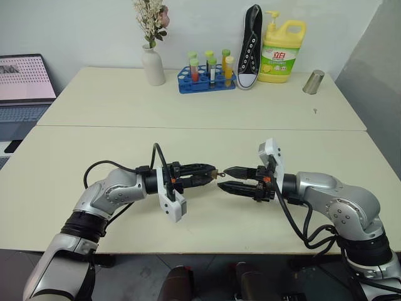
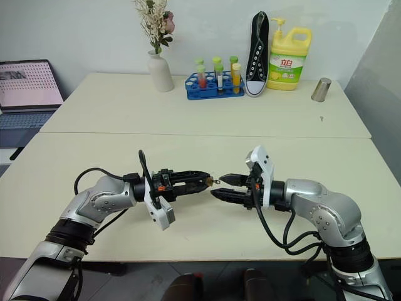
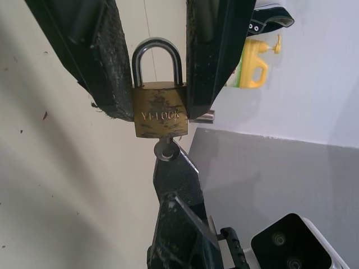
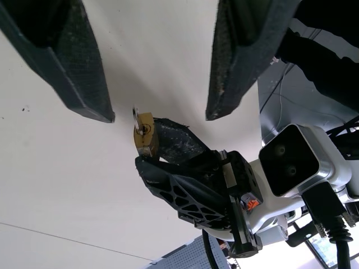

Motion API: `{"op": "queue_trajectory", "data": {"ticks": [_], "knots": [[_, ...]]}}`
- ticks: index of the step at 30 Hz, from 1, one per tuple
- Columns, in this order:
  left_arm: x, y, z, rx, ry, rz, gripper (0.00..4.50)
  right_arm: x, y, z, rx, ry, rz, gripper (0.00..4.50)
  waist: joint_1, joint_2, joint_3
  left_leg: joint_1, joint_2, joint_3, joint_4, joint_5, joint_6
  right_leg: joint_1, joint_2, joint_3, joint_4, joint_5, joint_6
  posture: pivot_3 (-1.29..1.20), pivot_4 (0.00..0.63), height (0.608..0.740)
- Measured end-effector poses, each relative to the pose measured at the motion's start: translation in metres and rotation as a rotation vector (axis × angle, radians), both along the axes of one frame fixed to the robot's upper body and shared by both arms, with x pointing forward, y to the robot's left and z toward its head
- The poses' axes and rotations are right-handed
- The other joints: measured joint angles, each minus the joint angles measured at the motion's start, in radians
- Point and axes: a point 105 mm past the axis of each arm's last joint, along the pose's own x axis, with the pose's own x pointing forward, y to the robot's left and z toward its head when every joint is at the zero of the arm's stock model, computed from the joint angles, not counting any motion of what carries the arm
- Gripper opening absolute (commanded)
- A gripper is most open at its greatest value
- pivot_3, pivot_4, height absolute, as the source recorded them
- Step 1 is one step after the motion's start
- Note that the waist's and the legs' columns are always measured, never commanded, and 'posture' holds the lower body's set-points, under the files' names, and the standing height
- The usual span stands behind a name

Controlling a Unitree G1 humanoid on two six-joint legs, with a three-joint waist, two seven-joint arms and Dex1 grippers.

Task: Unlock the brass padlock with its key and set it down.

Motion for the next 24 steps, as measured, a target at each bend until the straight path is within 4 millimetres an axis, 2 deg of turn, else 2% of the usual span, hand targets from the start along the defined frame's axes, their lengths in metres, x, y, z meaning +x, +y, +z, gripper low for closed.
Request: {"op": "queue_trajectory", "data": {"ticks": [10,13,18,20,24], "knots": [[0.0004,0.0008,0.0008,-0.007,-0.003,0.005,0.96,0.0033,-0.0015,0.0004,0.035,0.030,-0.019,2.60,0.000,0.000,0.000,0.000,0.000,0.000,0.000,0.000,0.000,0.000,0.000,0.000,0.000,0.000,0.000,0.00,0.150,0.740],[0.0003,0.0009,0.0007,-0.007,-0.002,0.005,0.96,0.0043,-0.0017,-0.0008,0.041,0.046,-0.019,1.98,0.000,0.000,0.000,0.000,0.000,0.000,0.000,0.000,0.000,0.000,0.000,0.000,0.000,0.000,0.000,0.00,0.150,0.740],[0.0001,0.0007,0.0006,-0.007,-0.003,0.003,0.96,0.0060,-0.0022,-0.0022,0.050,0.066,-0.021,0.27,0.000,0.000,0.000,0.000,0.000,0.000,0.000,0.000,0.000,0.000,0.000,0.000,0.000,0.000,0.000,0.00,0.150,0.740],[-0.0003,0.0004,0.0005,-0.007,-0.003,0.000,0.96,0.0068,-0.0026,-0.0023,0.049,0.068,-0.025,0.00,0.000,0.000,0.000,0.000,0.000,0.000,0.000,0.000,0.000,0.000,0.000,0.000,0.000,0.000,0.000,0.00,0.150,0.740],[-0.0011,0.0001,-0.0003,-0.006,-0.001,-0.003,0.96,0.0078,-0.0028,-0.0022,0.048,0.069,-0.026,0.00,0.000,0.000,0.000,0.000,0.000,0.000,0.000,0.000,0.000,0.000,0.000,0.000,0.000,0.000,0.000,0.00,0.150,0.740]]}}
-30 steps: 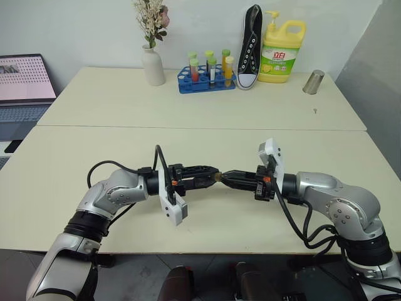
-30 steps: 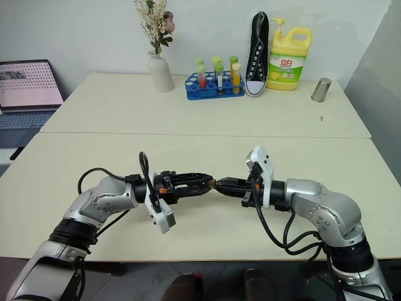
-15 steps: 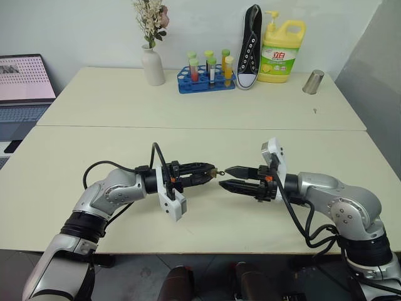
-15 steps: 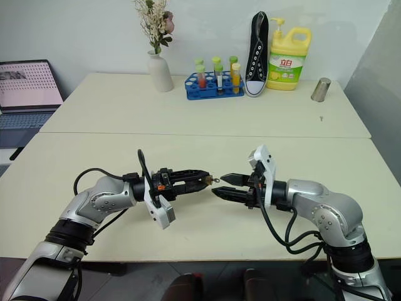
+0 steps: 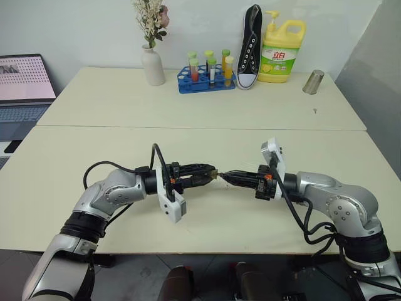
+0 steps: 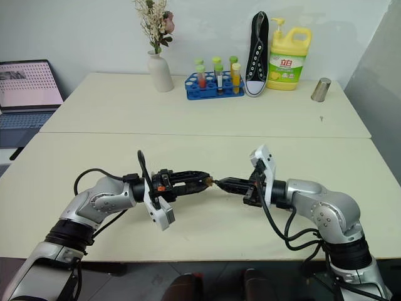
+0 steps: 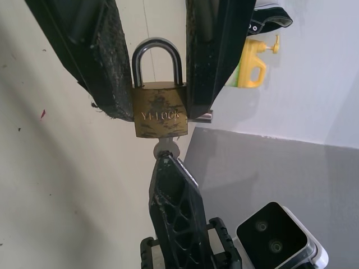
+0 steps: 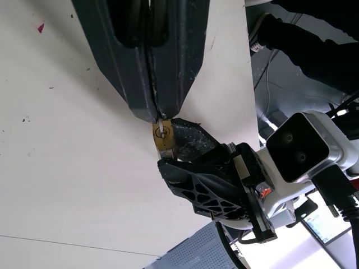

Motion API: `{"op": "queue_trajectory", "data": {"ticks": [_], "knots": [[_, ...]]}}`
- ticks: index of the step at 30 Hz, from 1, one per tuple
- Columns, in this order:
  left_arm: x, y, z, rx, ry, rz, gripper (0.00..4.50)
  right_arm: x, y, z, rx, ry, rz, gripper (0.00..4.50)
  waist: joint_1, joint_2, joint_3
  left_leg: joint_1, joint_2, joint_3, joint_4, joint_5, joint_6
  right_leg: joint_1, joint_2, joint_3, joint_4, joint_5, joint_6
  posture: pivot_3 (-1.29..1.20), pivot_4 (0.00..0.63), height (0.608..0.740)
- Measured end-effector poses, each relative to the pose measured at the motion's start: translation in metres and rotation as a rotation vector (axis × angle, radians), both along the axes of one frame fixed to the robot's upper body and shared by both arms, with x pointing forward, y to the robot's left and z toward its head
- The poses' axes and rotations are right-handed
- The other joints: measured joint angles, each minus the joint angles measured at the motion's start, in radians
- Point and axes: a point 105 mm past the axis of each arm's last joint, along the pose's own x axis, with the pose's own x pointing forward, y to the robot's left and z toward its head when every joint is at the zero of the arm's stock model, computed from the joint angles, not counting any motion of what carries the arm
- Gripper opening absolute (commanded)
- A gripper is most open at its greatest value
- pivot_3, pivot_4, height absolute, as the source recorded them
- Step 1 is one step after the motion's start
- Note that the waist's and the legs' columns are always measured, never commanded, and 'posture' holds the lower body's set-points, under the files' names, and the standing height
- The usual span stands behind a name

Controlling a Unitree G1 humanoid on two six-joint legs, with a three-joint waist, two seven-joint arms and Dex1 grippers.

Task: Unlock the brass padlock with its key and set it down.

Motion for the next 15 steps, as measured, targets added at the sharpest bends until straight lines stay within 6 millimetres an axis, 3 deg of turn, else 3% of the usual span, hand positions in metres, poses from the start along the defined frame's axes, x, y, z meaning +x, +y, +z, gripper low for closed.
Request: {"op": "queue_trajectory", "data": {"ticks": [9,15], "knots": [[-0.0014,-0.0001,-0.0024,0.001,0.006,-0.003,0.96,-0.0013,-0.0001,-0.0011,-0.006,0.030,0.008,0.00,0.000,0.000,0.000,0.000,0.000,0.000,0.000,0.000,0.000,0.000,0.000,0.000,0.000,0.000,0.000,0.00,0.150,0.740],[-0.0033,-0.0008,-0.0034,0.007,-0.007,-0.016,0.96,-0.0023,-0.0018,-0.0005,0.003,0.142,0.009,0.00,0.000,0.000,0.000,0.000,0.000,0.000,0.000,0.000,0.000,0.000,0.000,0.001,0.000,0.000,0.000,0.00,0.150,0.740]]}}
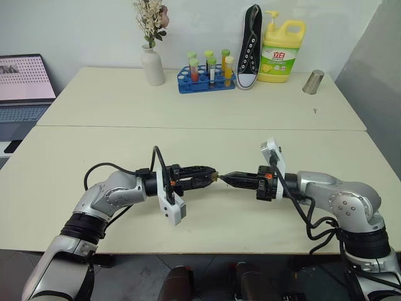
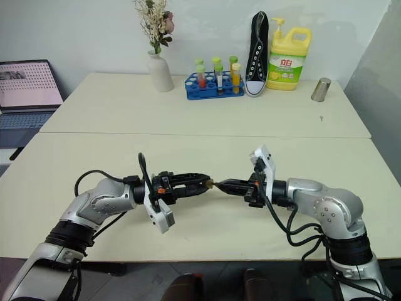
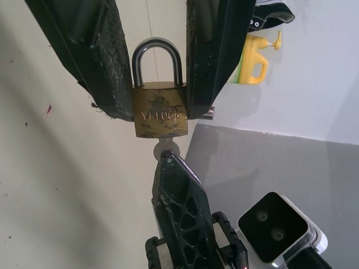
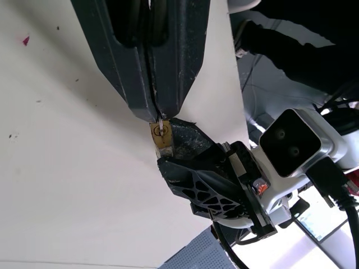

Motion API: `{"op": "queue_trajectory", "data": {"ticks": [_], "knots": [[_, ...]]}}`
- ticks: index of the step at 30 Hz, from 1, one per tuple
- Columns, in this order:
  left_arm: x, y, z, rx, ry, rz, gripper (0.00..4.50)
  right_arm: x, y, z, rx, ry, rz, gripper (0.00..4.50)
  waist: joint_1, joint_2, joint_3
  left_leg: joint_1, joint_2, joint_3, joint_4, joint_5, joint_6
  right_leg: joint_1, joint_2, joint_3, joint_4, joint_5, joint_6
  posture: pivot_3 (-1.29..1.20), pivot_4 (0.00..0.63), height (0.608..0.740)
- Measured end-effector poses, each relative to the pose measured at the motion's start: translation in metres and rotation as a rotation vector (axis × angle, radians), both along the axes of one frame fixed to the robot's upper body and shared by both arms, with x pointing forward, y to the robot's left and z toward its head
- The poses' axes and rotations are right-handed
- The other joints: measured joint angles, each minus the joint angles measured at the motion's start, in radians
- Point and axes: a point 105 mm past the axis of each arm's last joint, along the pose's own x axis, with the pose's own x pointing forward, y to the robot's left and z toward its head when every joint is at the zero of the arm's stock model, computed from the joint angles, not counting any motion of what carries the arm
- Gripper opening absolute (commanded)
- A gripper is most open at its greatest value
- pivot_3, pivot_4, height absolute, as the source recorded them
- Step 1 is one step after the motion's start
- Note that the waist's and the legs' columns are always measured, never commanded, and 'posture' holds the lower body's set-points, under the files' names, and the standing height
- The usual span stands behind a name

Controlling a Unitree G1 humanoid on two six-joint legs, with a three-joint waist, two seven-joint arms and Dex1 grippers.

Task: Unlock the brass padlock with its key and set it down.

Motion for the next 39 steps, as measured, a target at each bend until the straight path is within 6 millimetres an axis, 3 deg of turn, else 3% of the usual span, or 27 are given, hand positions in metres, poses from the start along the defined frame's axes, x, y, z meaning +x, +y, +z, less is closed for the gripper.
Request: {"op": "queue_trajectory", "data": {"ticks": [12,39], "knots": [[-0.0016,0.0036,-0.0011,0.024,-0.042,-0.018,0.96,0.0069,-0.0003,-0.0018,0.074,0.377,-0.023,0.00,-0.002,0.000,0.000,-0.001,0.000,0.000,-0.001,0.000,0.000,0.000,-0.001,0.000,0.000,0.000,0.000,0.00,0.150,0.740],[-0.0031,0.0032,-0.0017,0.020,-0.065,-0.028,0.96,0.0028,0.0012,-0.0017,0.090,0.523,-0.089,0.00,-0.004,0.000,0.000,-0.002,0.000,0.000,-0.002,0.000,0.000,-0.001,-0.001,0.000,-0.001,0.000,0.000,0.00,0.150,0.740]]}}
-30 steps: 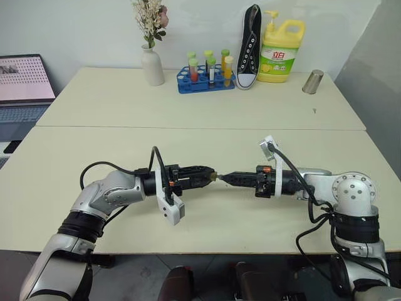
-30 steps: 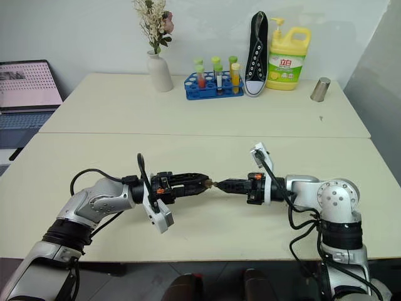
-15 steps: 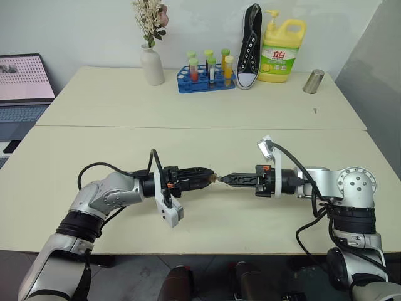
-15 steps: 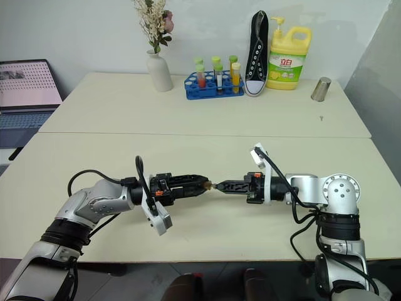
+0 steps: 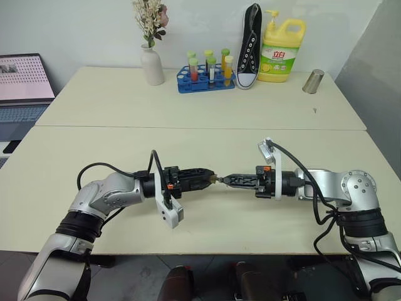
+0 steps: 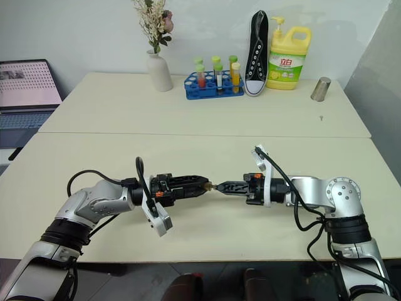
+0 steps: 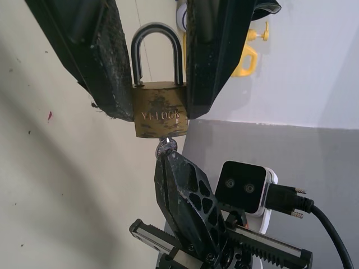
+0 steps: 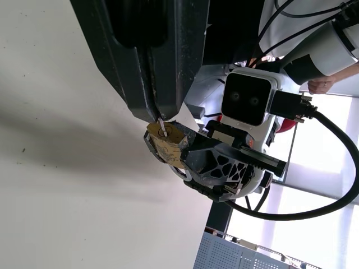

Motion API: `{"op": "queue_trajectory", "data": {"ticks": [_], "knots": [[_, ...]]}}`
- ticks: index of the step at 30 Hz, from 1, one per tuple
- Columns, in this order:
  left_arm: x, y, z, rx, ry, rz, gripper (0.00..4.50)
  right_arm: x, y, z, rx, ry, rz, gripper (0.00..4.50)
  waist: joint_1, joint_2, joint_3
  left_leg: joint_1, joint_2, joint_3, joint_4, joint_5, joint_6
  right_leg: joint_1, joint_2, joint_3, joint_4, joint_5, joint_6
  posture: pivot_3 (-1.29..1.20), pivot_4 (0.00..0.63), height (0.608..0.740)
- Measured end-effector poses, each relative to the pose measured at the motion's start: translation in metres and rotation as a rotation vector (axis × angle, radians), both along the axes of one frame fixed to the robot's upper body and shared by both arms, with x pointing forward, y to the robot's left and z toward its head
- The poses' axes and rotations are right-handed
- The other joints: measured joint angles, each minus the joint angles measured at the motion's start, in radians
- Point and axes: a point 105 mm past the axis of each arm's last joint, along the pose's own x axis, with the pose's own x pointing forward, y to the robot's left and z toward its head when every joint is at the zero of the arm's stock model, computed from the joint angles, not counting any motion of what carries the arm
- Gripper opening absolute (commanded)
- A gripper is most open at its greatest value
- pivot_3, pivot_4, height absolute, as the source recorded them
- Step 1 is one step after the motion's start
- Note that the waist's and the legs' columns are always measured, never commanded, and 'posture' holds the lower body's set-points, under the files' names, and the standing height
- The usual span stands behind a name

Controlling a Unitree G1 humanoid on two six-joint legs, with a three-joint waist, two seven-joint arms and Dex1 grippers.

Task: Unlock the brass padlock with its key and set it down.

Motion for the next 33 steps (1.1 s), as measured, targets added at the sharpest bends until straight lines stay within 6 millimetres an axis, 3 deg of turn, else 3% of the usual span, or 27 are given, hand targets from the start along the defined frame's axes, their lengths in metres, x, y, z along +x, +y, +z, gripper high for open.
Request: {"op": "queue_trajectory", "data": {"ticks": [3,5,12,16,17,24,33], "knots": [[0.001,0.000,0.000,-0.005,0.002,0.005,0.96,-0.002,0.001,0.003,-0.028,-0.057,0.005,0.00,0.000,0.000,0.000,0.000,0.000,0.000,0.000,0.000,0.000,0.000,0.000,0.000,0.000,0.000,0.000,0.00,0.150,0.740],[0.000,-0.001,0.002,-0.011,-0.002,-0.002,0.96,-0.007,0.000,0.006,-0.085,-0.167,0.030,0.38,0.001,0.000,0.000,0.000,0.000,0.000,0.000,0.000,0.000,-0.001,0.000,0.000,0.000,0.000,0.000,0.00,0.150,0.740],[-0.001,-0.005,-0.004,0.009,0.025,0.001,0.96,-0.026,0.001,0.007,-0.214,-0.526,0.159,2.78,0.002,0.000,0.000,0.000,0.000,-0.001,0.000,0.000,0.000,-0.001,0.000,-0.001,-0.001,-0.002,0.004,0.00,0.150,0.740],[0.004,-0.003,-0.004,0.004,0.035,0.033,0.96,-0.029,-0.009,-0.006,-0.282,-0.624,0.200,4.29,0.003,0.000,0.000,0.000,0.000,-0.001,0.000,0.000,0.000,-0.001,0.000,-0.001,-0.001,-0.003,0.004,0.00,0.150,0.740],[0.005,-0.002,-0.004,0.001,0.037,0.040,0.96,-0.029,-0.008,-0.006,-0.273,-0.648,0.197,4.47,0.003,0.000,0.000,0.000,0.000,-0.001,0.000,0.000,0.000,-0.001,0.000,-0.001,-0.001,-0.003,0.004,0.00,0.150,0.740],[0.007,-0.002,-0.003,-0.010,0.045,0.056,0.96,-0.013,0.001,-0.006,-0.254,-0.739,0.102,4.50,0.002,0.000,0.000,0.000,0.000,0.000,0.000,0.000,0.000,-0.001,0.001,0.000,0.000,-0.002,0.004,0.00,0.150,0.740],[0.007,-0.003,-0.004,-0.017,0.050,0.058,0.96,0.000,0.016,-0.011,-0.194,-0.664,0.041,4.50,0.003,0.000,0.000,0.000,0.000,0.000,0.000,0.000,0.000,0.000,0.000,-0.001,0.000,0.000,0.000,0.00,0.150,0.740]]}}
